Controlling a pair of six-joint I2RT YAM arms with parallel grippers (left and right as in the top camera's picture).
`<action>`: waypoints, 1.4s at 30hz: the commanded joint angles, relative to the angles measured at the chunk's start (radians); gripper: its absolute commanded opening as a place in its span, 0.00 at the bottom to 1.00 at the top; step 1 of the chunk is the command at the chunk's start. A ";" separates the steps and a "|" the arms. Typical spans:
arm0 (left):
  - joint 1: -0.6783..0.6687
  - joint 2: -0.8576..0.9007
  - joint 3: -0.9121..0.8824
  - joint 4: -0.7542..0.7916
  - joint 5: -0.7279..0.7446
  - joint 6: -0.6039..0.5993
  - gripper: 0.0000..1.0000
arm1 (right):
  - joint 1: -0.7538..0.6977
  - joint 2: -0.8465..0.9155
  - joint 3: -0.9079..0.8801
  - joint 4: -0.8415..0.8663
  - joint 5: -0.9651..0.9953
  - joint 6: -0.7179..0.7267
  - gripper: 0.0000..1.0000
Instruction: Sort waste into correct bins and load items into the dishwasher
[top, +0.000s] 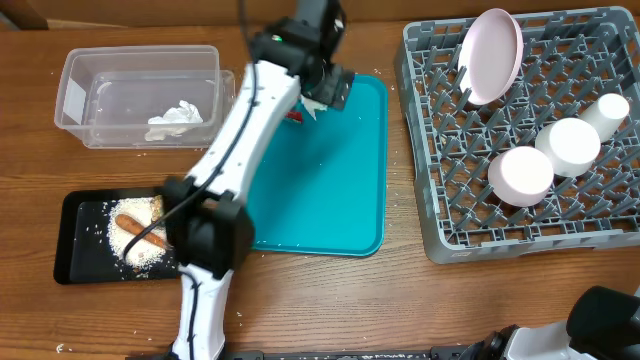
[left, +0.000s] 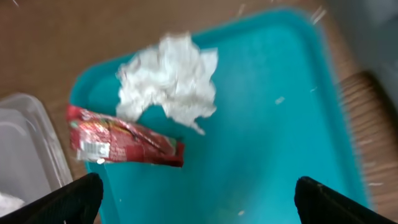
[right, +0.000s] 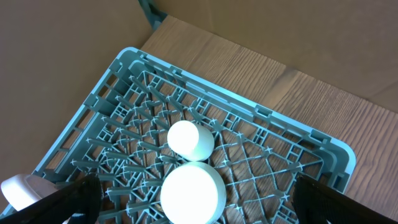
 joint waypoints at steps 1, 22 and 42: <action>0.003 0.109 0.007 -0.024 -0.098 0.027 1.00 | 0.001 -0.005 0.004 0.004 0.002 0.009 1.00; 0.021 0.251 0.007 0.035 -0.149 -0.309 0.65 | 0.001 -0.005 0.004 0.004 0.002 0.009 1.00; 0.026 0.251 -0.072 0.097 -0.177 -0.319 0.04 | 0.001 -0.005 0.004 0.004 0.002 0.009 1.00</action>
